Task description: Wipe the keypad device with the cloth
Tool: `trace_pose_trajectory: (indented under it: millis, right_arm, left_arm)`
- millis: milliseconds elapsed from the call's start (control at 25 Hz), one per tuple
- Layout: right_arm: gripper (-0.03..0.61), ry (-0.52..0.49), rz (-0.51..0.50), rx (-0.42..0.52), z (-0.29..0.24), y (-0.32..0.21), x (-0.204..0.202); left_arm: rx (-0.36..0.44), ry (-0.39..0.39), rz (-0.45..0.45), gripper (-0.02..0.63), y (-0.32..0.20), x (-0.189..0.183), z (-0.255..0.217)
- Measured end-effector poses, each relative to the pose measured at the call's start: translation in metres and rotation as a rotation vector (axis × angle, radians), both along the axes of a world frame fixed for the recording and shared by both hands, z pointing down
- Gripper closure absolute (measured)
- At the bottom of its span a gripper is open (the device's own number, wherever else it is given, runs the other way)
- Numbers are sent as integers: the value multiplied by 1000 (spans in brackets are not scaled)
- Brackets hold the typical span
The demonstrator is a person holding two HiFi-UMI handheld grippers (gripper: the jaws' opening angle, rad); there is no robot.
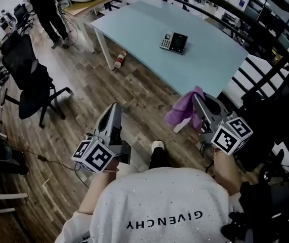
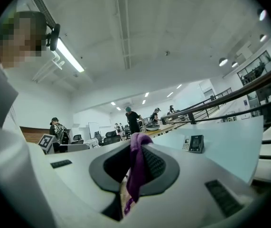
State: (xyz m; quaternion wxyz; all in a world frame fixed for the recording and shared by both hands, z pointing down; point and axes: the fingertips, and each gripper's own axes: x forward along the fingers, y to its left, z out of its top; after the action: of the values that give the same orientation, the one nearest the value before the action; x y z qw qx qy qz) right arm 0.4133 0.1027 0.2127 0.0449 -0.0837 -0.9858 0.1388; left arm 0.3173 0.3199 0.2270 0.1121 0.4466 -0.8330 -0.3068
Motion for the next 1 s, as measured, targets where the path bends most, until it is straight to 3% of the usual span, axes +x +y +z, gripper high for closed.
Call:
trace_pose_trajectory:
  millis: [120, 360, 560, 760, 1000]
  right_arm:
    - [548, -16, -28, 41, -3, -9, -49]
    - [548, -32, -71, 89, -12, -37, -144]
    - [548, -50, -47, 91, -14, -79, -202]
    - [548, -11, -14, 74, 5, -109, -235]
    - [548, 34, 74, 26, 32, -144, -252]
  left_arm:
    - [32, 16, -7, 612, -5, -37, -4]
    - [-16, -18, -16, 612, -38, -117, -2]
    - [35, -42, 8, 612, -76, -173, -3]
    - [-21, -31, 54, 612, -116, -212, 14]
    - [-26, 3, 139, 612, -156, -246, 28]
